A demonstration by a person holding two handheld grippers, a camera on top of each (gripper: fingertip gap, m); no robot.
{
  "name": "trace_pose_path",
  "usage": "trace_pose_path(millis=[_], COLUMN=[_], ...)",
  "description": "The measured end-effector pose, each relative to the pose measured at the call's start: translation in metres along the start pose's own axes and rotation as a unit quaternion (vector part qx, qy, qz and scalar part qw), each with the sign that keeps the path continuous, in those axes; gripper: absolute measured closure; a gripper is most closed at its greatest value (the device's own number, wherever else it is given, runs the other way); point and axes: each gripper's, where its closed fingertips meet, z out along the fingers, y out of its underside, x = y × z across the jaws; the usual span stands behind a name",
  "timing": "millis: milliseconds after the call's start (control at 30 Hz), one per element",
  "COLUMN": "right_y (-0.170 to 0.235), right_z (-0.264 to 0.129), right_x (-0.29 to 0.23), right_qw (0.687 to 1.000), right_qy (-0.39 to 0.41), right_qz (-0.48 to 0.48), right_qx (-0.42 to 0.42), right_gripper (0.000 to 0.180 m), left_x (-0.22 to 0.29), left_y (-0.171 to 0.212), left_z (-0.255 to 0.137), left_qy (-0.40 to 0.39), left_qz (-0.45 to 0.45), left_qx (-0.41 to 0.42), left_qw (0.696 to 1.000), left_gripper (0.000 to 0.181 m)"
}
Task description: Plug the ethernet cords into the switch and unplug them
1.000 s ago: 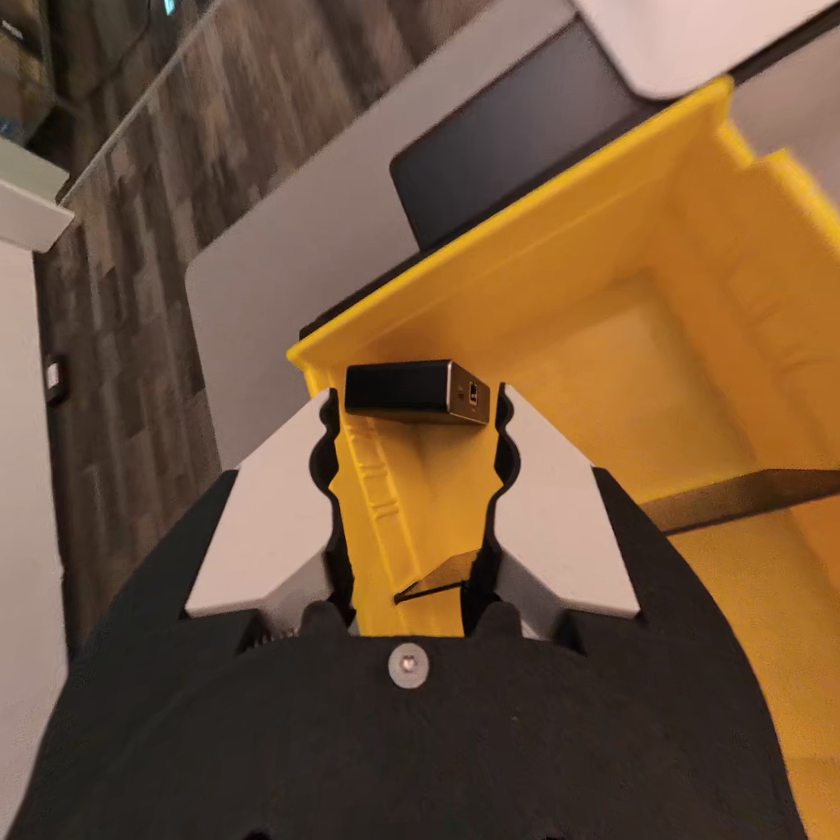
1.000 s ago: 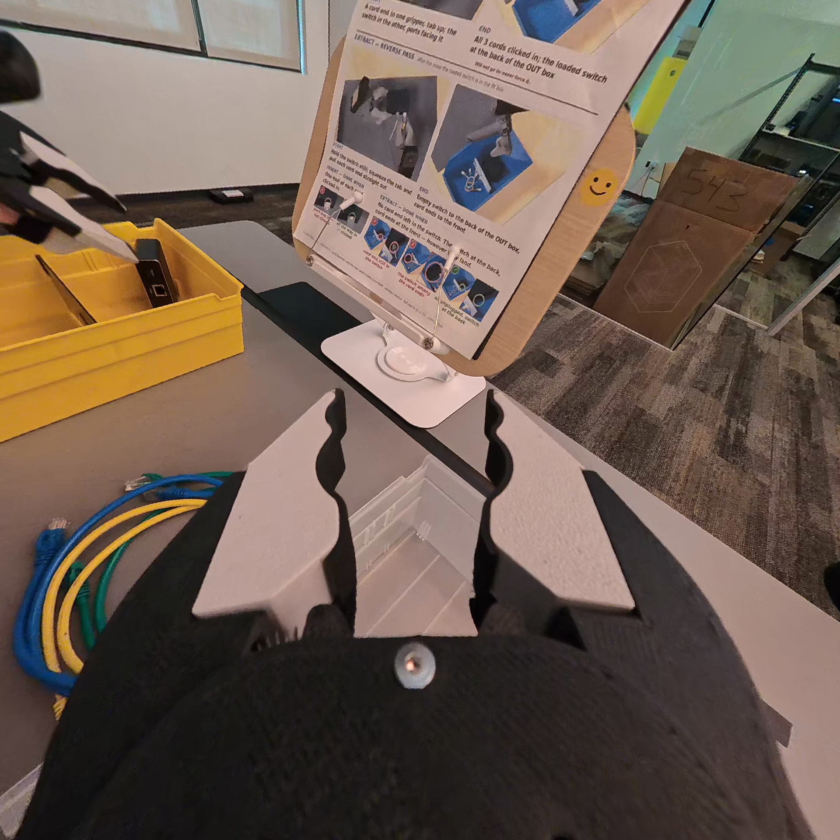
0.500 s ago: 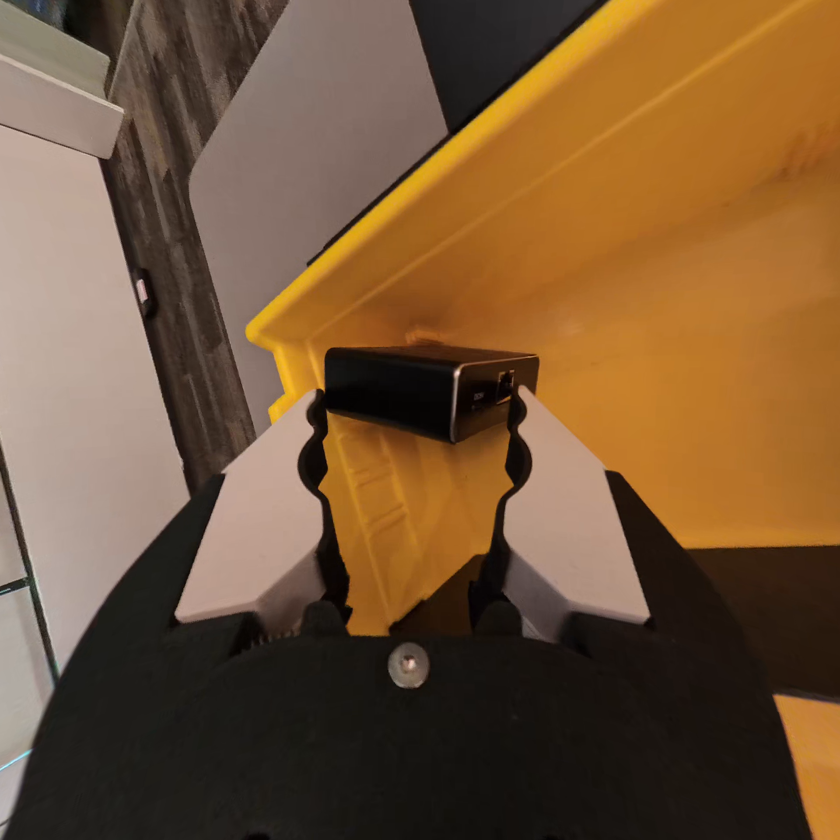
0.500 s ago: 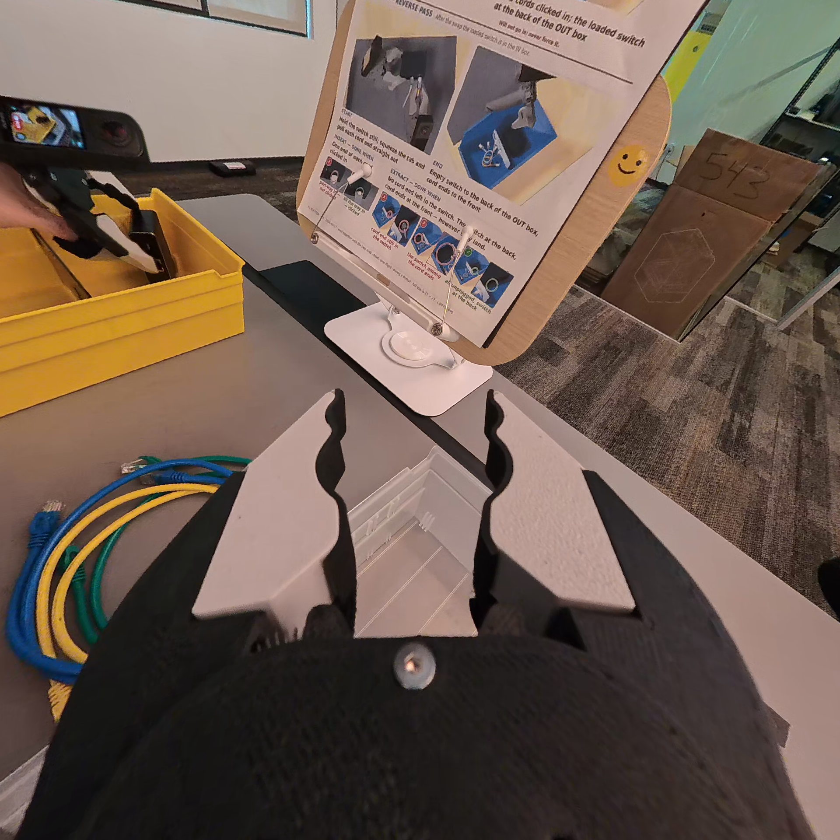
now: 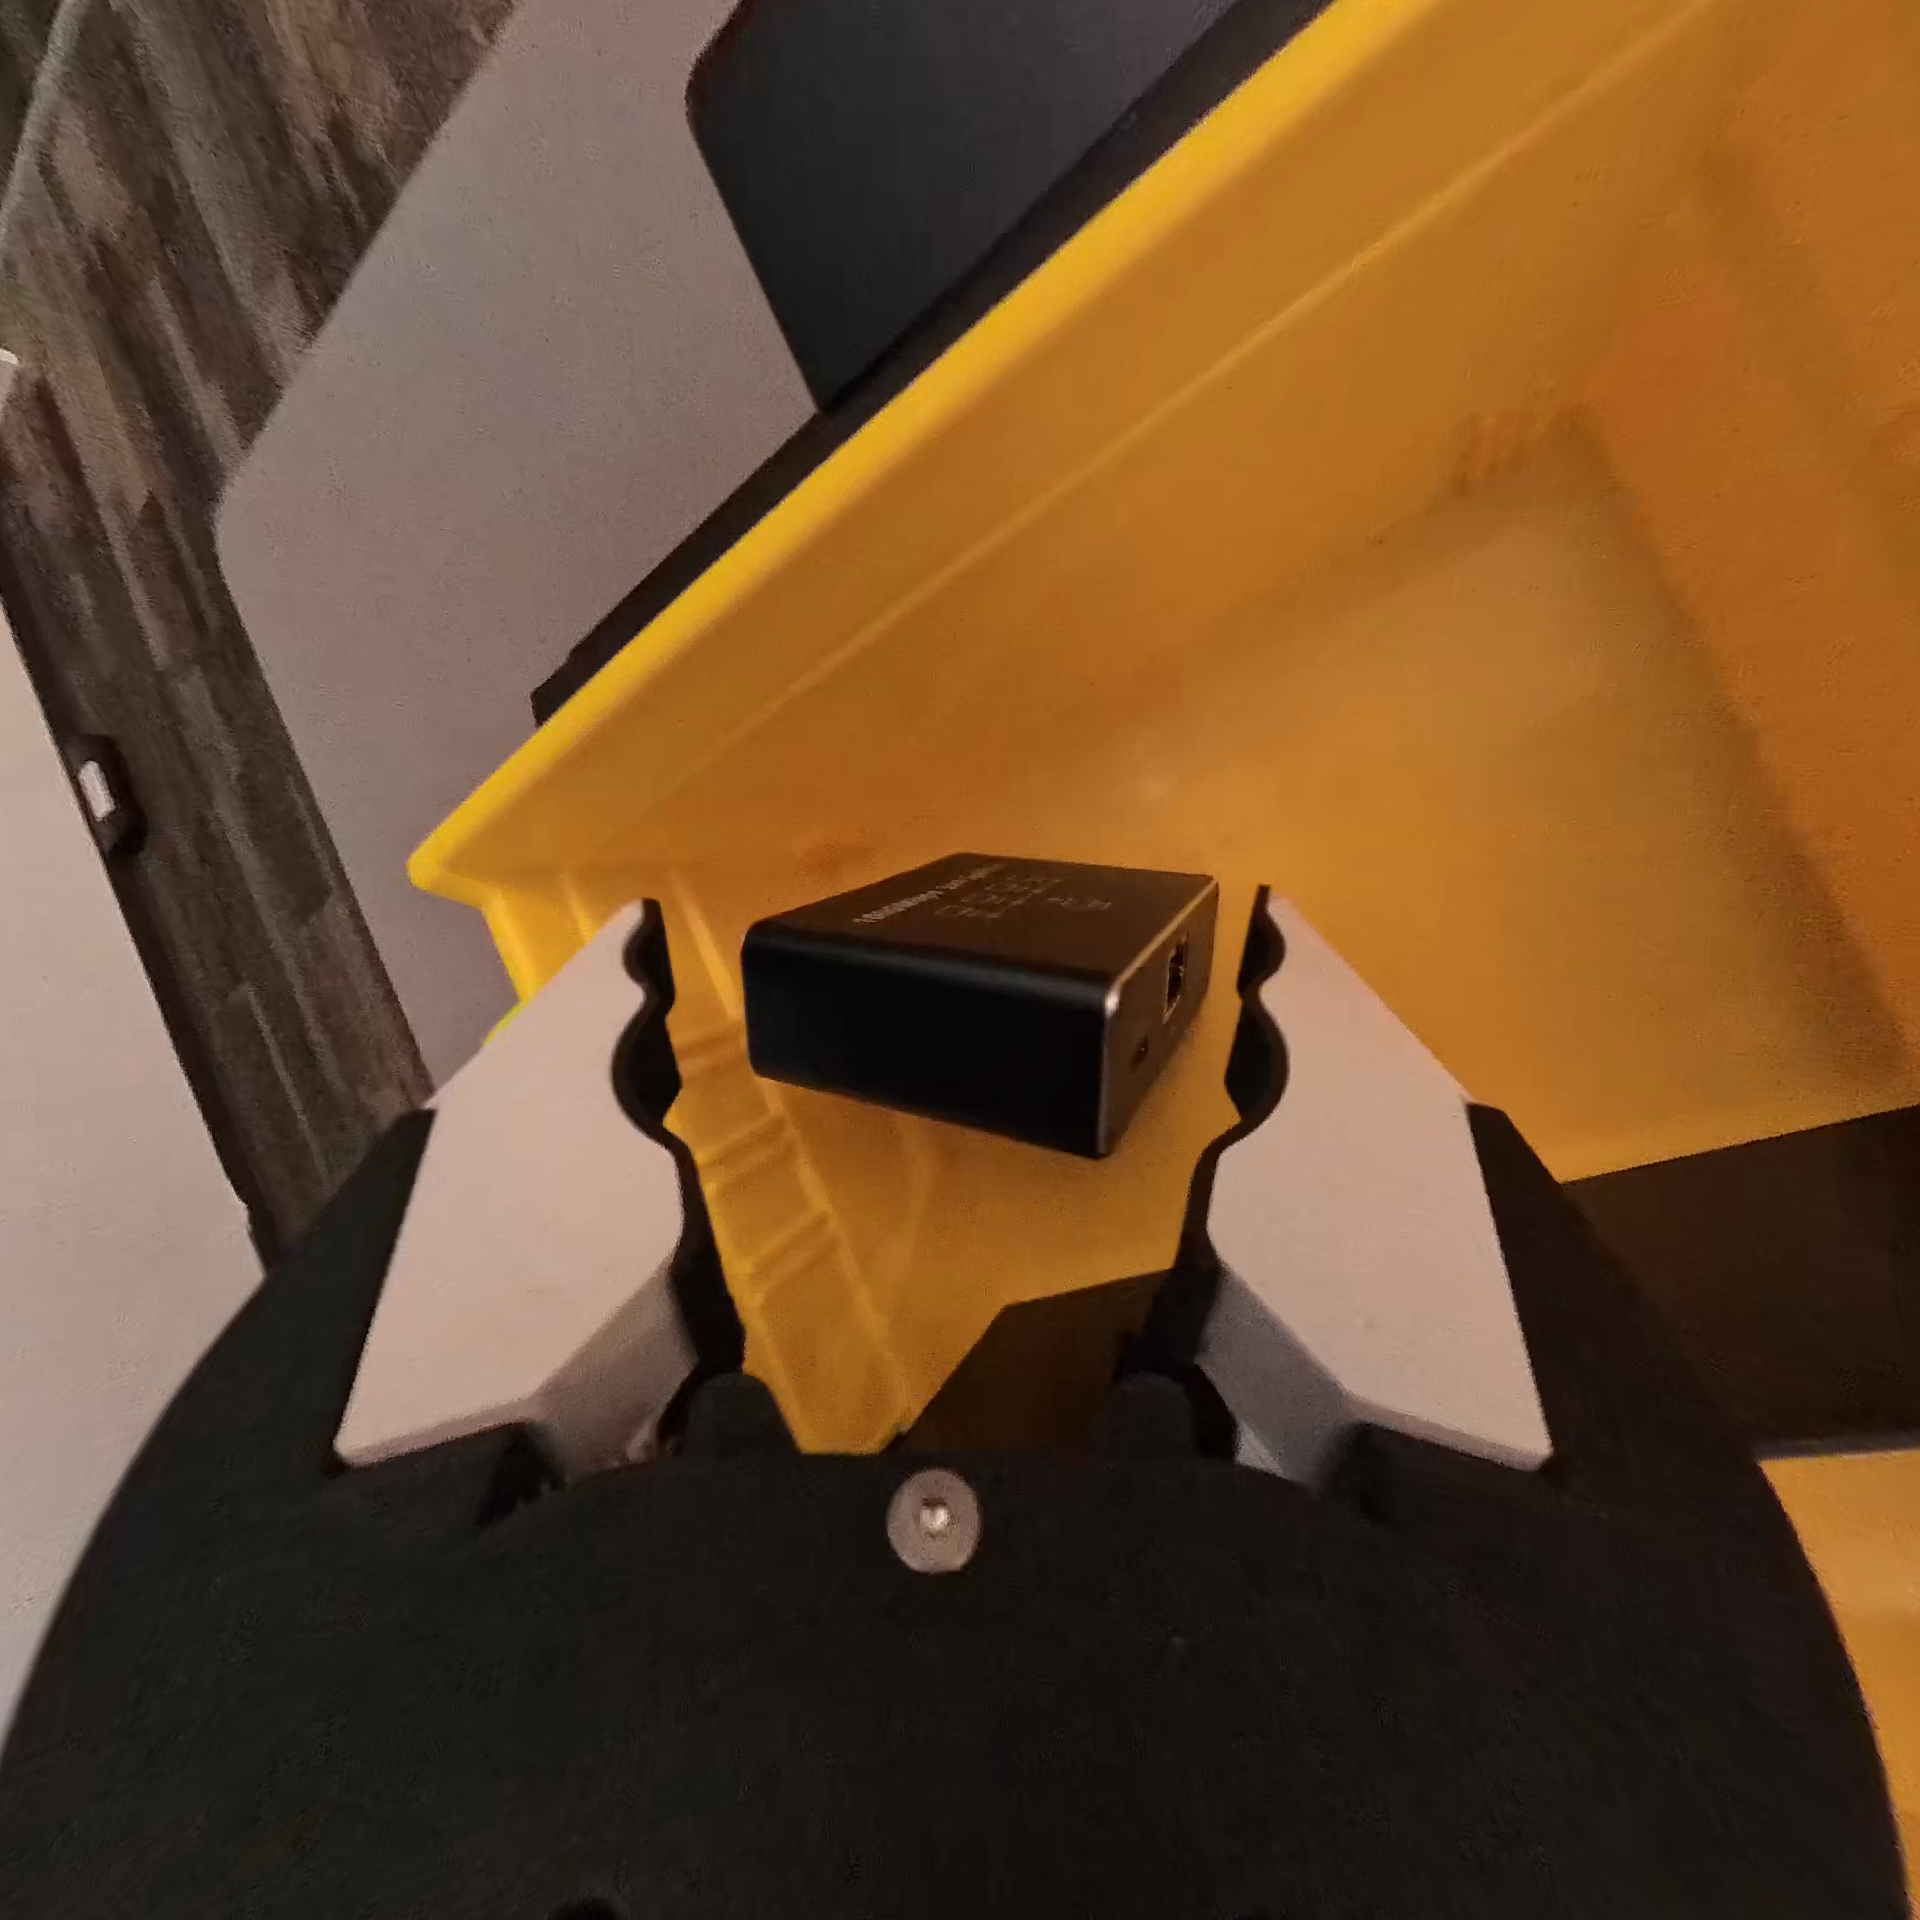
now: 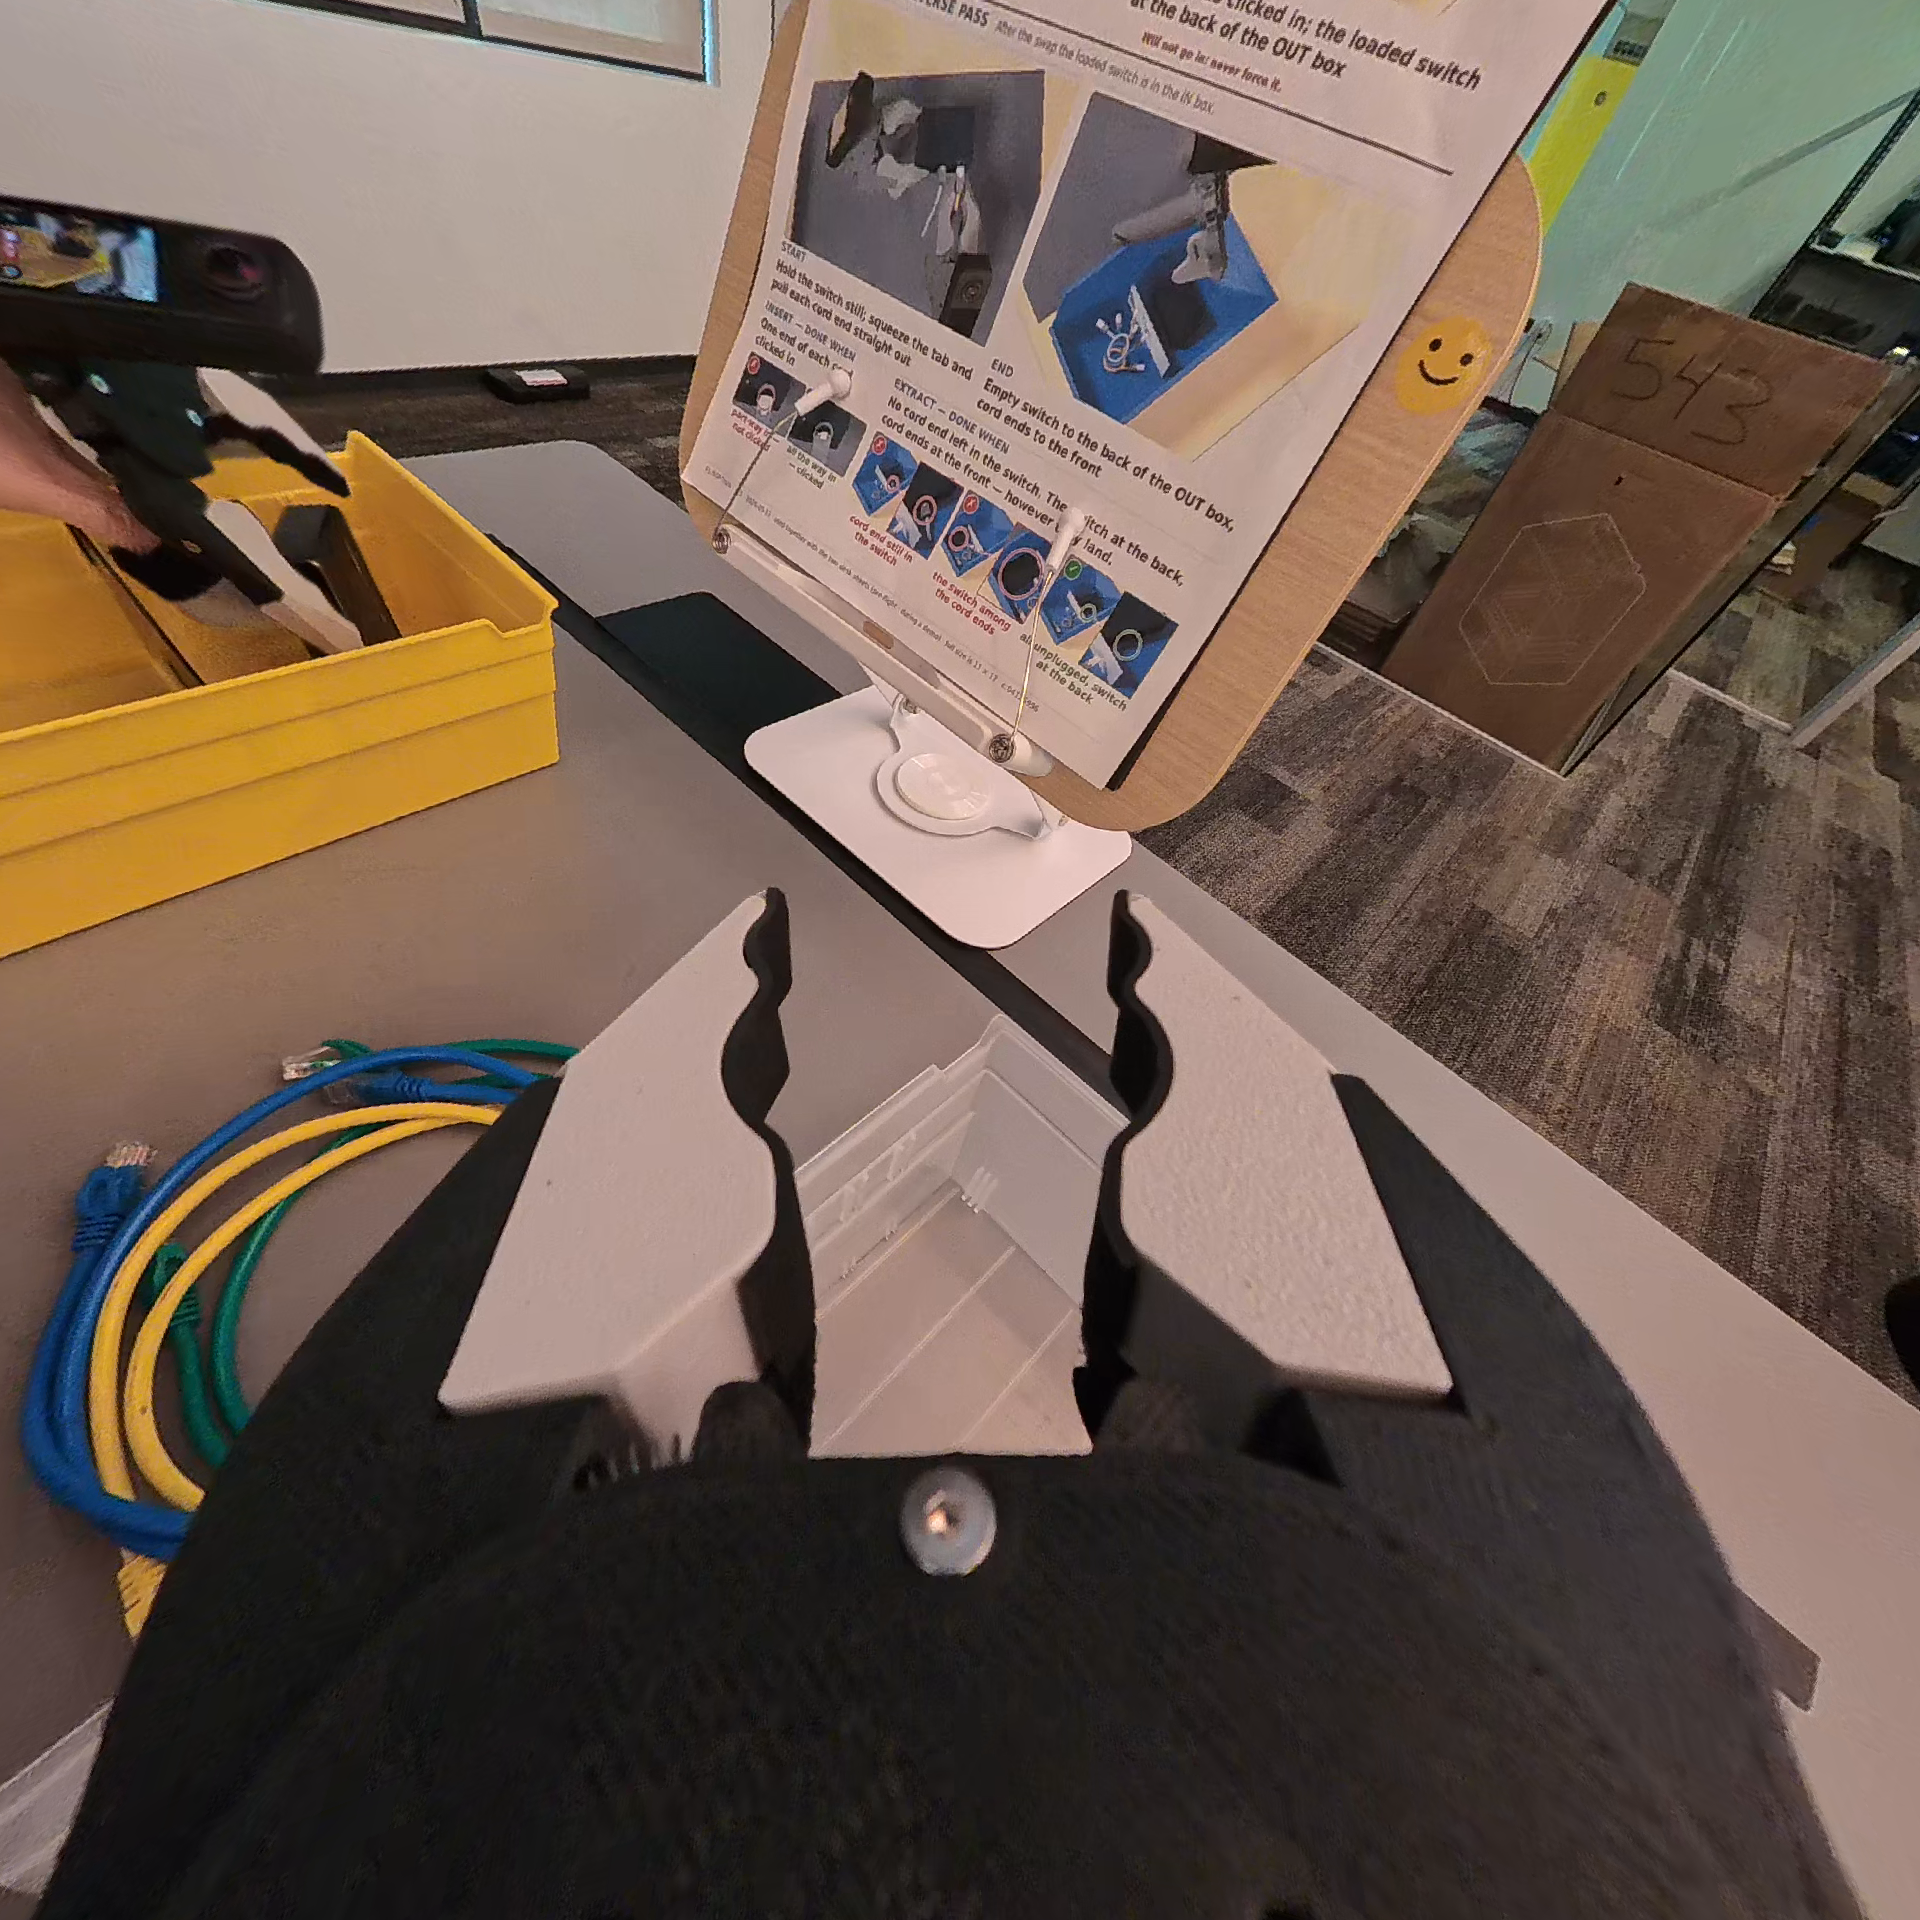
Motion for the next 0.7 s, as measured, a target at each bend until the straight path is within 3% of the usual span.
trace_pose_path(millis=[67,133,267,500,700], right_y=[0.001,0.001,0.001,0.004,0.004], right_z=[0.001,0.002,0.002,0.001,0.001], right_x=[-0.001,-0.002,-0.002,0.002,0.003], right_qw=[1.0,1.0,1.0,1.0,1.0], right_qy=[-0.001,-0.001,-0.002,0.0,0.0], right_qz=[-0.002,-0.005,-0.004,-0.001,0.001], right_qx=[-0.003,-0.005,-0.003,-0.006,-0.006], right_gripper=[0.119,0.119,0.119,0.119,0.119], left_x=[0.001,0.002,0.009,0.024,0.016], left_y=[0.012,0.022,0.013,-0.009,-0.029], left_z=[0.009,0.017,0.022,0.002,-0.034], left_qy=[0.015,0.025,0.047,0.105,0.101], left_qz=[-0.01,-0.013,-0.006,-0.026,-0.044], left_qx=[-0.028,-0.05,-0.019,0.024,0.082], left_qw=[0.999,0.998,0.999,0.994,0.991], left_gripper=[0.067,0.074,0.086,0.097,0.099])
